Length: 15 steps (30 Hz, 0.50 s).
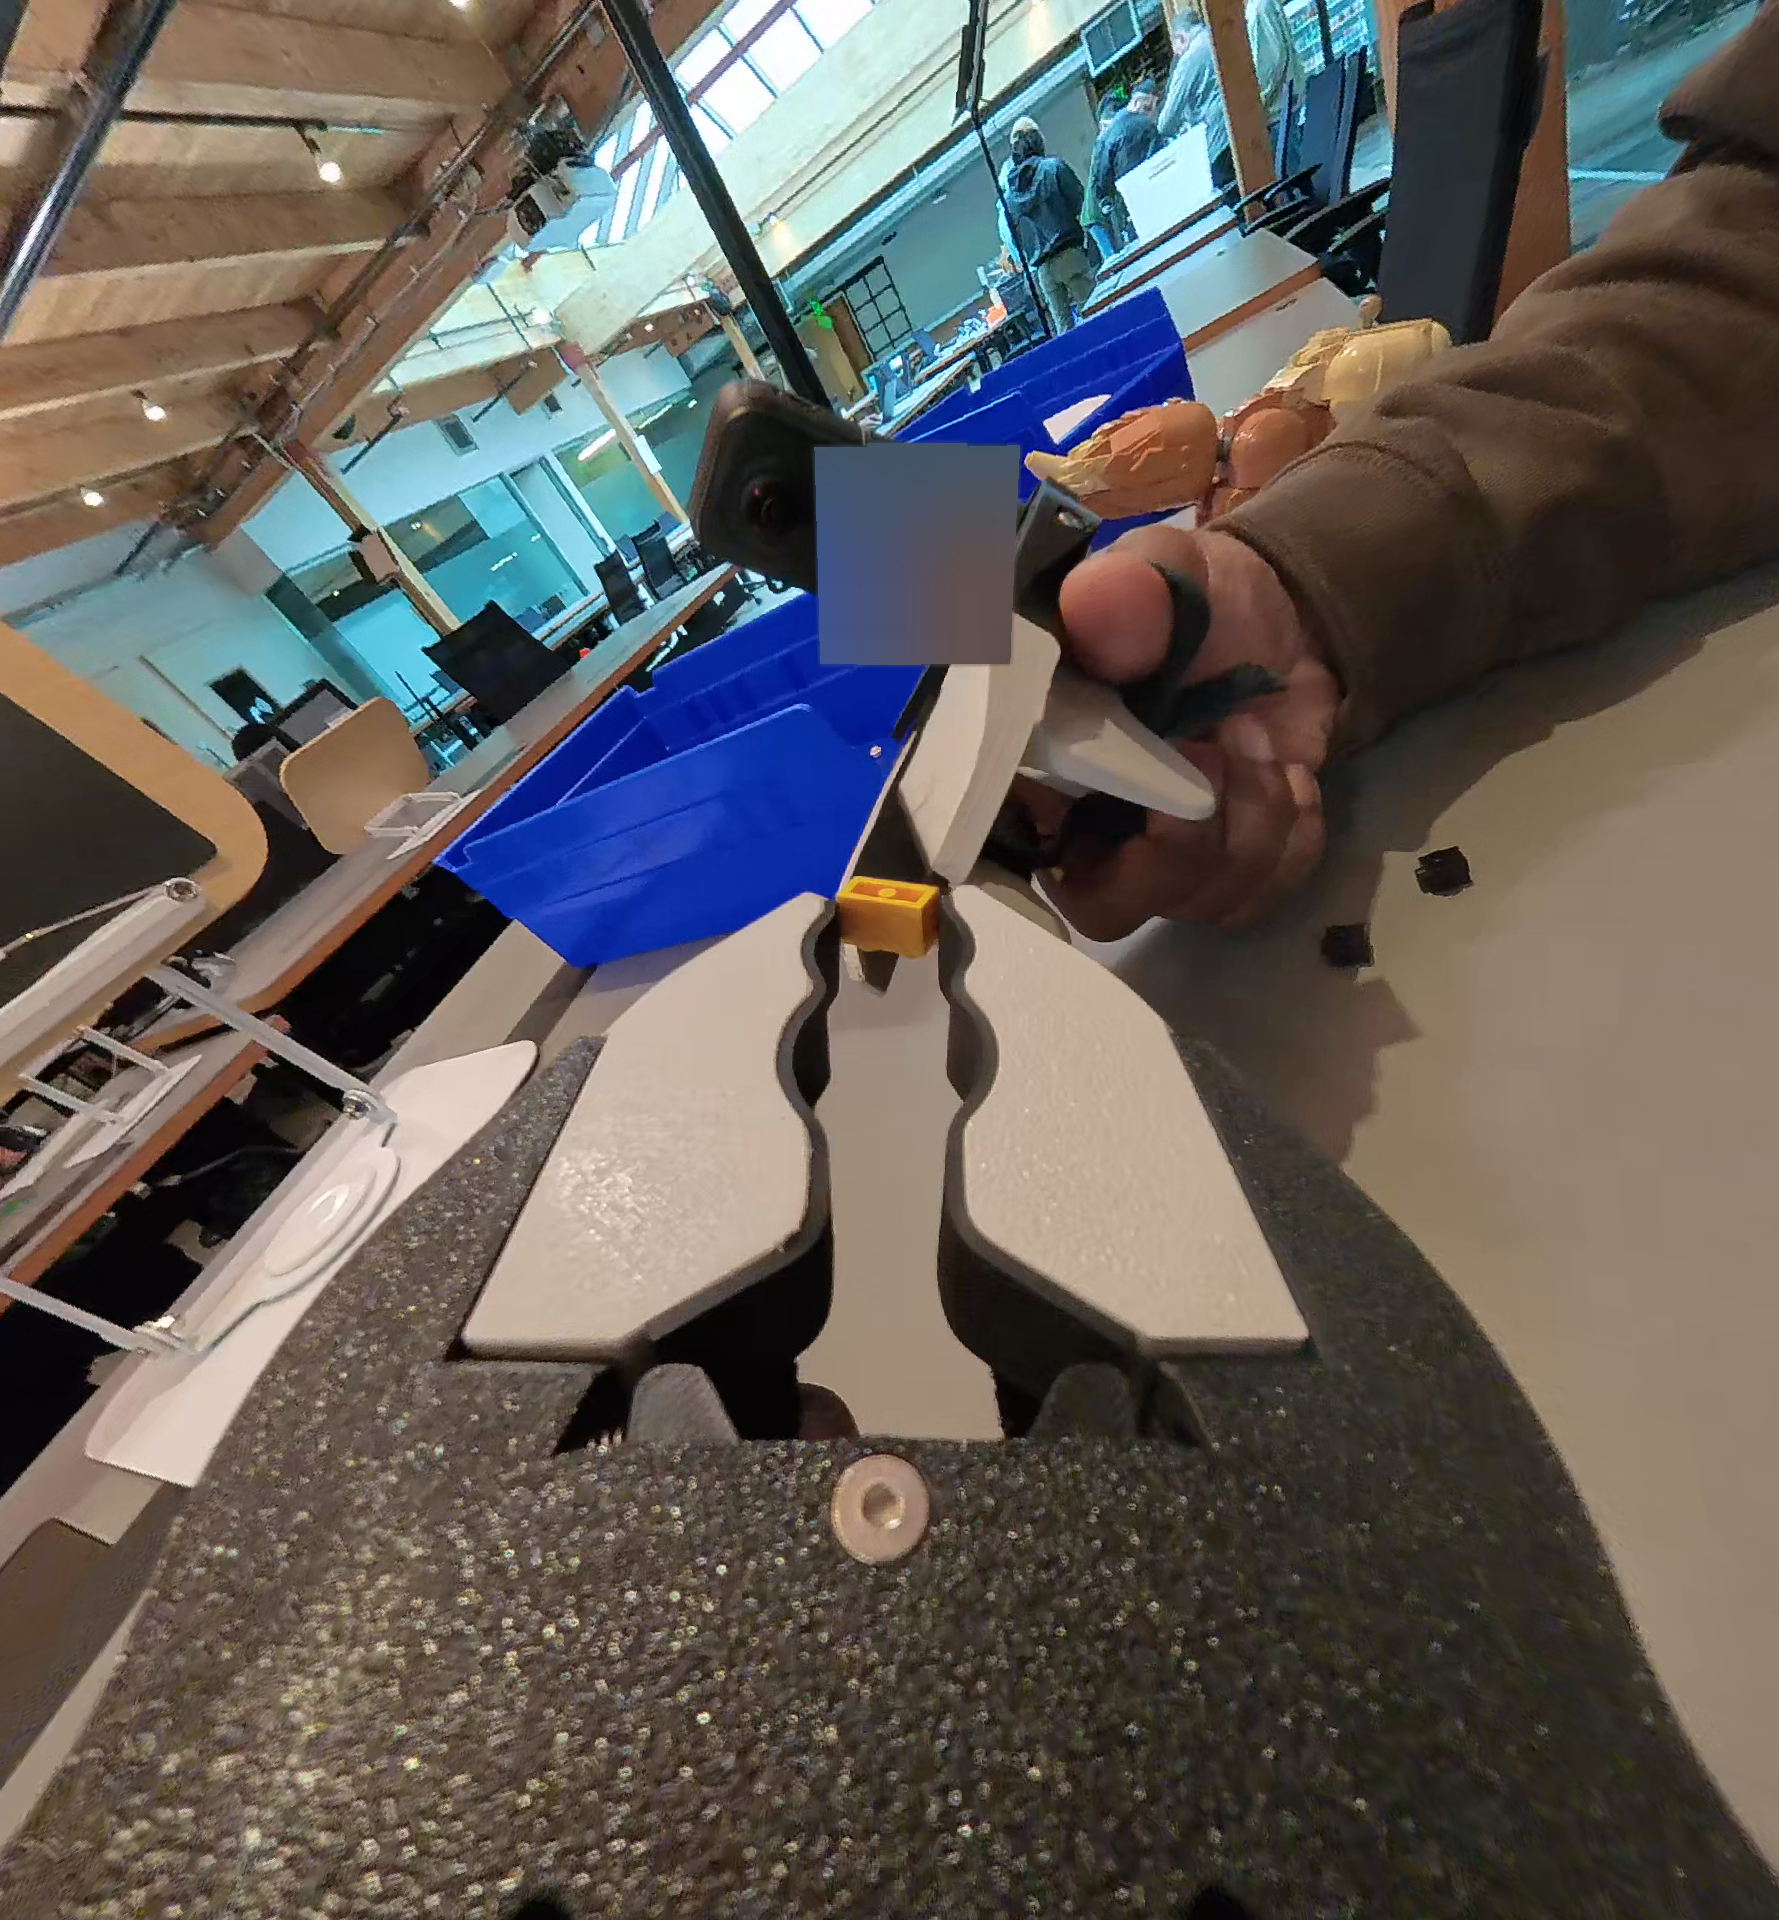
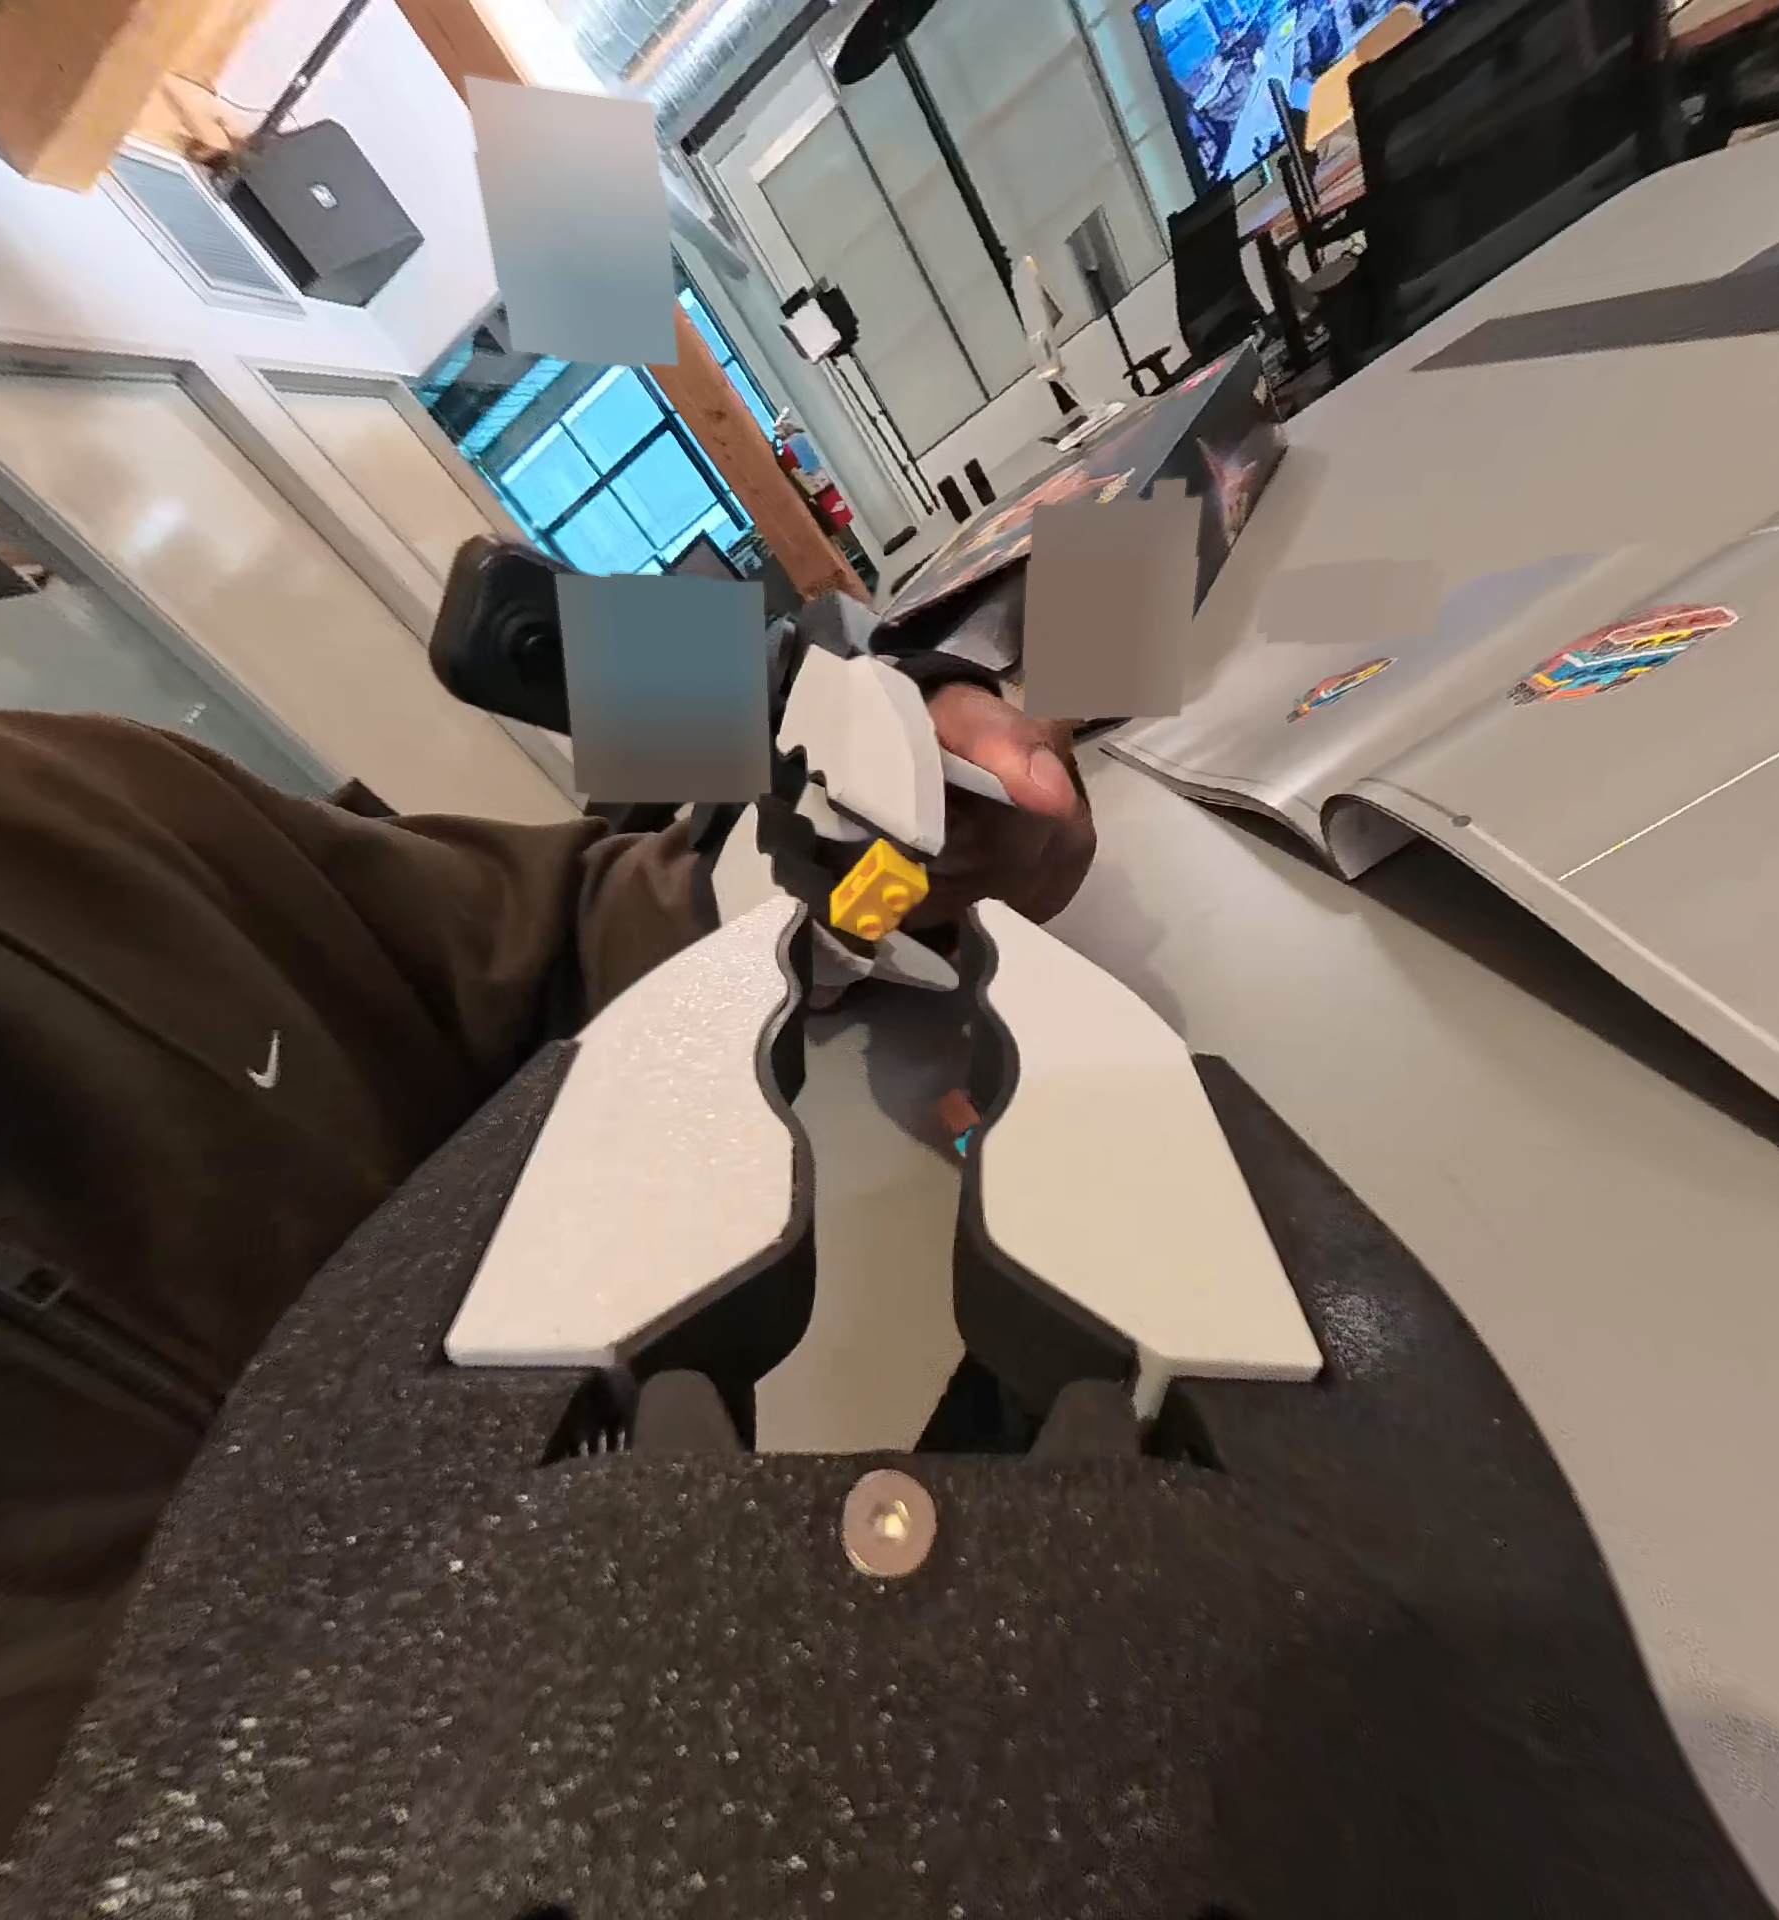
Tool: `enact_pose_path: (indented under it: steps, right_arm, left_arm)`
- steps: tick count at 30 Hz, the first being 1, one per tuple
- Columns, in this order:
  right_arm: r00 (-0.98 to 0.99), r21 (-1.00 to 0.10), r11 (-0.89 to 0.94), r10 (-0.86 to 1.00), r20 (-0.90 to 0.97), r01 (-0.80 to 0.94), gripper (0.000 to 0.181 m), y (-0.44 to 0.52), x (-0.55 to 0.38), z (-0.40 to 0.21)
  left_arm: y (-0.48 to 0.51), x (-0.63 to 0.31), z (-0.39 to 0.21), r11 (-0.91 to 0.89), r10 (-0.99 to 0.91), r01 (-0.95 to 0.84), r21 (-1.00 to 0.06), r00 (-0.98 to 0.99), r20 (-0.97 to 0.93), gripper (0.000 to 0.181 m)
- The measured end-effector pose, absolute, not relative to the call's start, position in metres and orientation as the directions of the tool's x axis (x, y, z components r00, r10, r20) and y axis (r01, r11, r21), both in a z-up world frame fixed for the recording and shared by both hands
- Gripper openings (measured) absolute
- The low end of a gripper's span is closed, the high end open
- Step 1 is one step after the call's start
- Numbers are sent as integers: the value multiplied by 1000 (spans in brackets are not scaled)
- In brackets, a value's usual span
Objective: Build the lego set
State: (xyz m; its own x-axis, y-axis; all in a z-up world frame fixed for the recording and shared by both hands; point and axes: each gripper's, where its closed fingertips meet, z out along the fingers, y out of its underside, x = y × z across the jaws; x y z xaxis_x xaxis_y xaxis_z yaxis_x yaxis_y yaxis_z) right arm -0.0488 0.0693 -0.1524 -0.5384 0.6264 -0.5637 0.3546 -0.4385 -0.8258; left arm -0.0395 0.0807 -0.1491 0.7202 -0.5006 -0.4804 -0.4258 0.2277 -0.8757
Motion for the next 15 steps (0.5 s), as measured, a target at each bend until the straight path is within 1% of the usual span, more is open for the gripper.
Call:
enact_pose_path:
  steps: [10, 15]
  right_arm:
    - [-536, -766, -493, 548, -642, 413, 21, 68, -48, -157]
    - [-532, -750, -503, 530, -661, 430, 22, 68, -47, -157]
  left_arm:
    - [80, -38, -152, 272, -454, -516, -812, 675, -581, 18]
    - [79, -37, -152, 288, -432, -544, -788, 661, -614, 18]
